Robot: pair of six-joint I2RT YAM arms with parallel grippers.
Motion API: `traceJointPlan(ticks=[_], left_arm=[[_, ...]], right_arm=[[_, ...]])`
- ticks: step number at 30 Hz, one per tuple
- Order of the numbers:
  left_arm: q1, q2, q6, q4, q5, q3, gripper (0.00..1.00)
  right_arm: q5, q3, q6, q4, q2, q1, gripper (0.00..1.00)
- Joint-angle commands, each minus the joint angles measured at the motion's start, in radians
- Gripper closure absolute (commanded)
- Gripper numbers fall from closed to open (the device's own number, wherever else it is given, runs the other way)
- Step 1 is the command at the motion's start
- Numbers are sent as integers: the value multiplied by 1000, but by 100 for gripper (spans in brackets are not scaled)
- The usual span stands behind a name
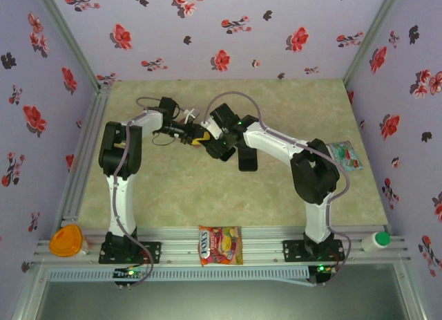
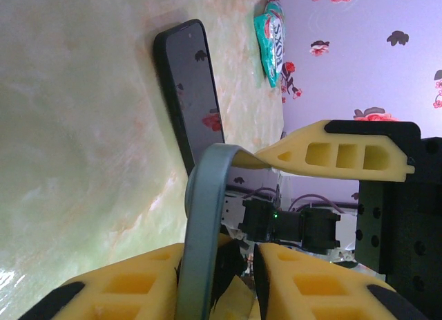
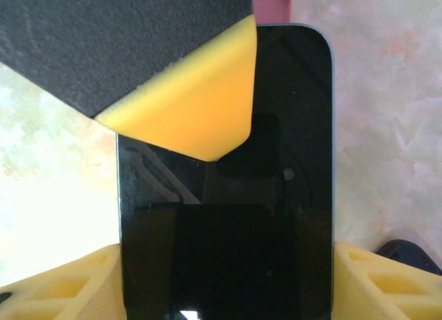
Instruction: Put the phone into the phone case
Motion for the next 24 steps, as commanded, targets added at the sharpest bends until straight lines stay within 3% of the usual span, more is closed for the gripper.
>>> traceJointPlan(ticks=[1, 11, 13, 15, 16, 21, 24], left_arm=[[-5, 20, 30, -15, 26, 19, 68], [-5, 17, 33, -12, 29, 9, 75], [-5, 17, 29, -8, 31, 9, 81], [-4, 13, 16, 15, 42, 3, 95], [-5, 9, 1, 43, 47, -5, 100], [-1, -35, -126, 234, 48, -72, 100], [5, -64, -224, 365, 34, -119, 100]], right_arm=[[15, 14, -4, 13, -44, 8, 40], [18, 11, -2, 16, -48, 10, 40], [21, 8, -2, 16, -49, 10, 40], [26, 5, -1, 16, -46, 10, 40], [29, 3, -2, 16, -46, 10, 40], [42, -12, 4, 23, -59, 9, 39], [44, -26, 11, 26, -77, 9, 33]])
